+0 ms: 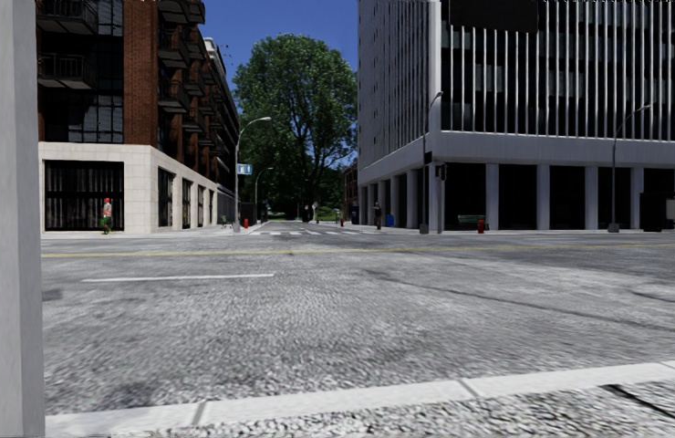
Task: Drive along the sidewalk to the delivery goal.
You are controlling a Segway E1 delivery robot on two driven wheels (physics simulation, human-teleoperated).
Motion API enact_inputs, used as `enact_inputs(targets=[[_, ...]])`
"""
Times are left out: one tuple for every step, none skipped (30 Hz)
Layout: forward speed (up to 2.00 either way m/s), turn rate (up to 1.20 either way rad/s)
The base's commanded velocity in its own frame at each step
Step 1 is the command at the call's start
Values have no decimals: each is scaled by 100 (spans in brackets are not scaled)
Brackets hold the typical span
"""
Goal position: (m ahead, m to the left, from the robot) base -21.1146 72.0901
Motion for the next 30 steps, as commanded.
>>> enact_inputs(targets=[[-16,39],[-16,39],[-16,39],[-16,39],[-16,40],[-17,45],[-17,45],[-18,47],[-18,47],[-18,48],[-18,48],[-18,48],[-18,48],[-18,48],[-18,48],[-18,48],[-18,48],[-18,51],[-18,53],[-18,53],[-18,55],[-18,57],[-18,57],[-18,57],[-18,57],[-18,57],[-18,57],[-18,57],[-18,58],[-18,59]])
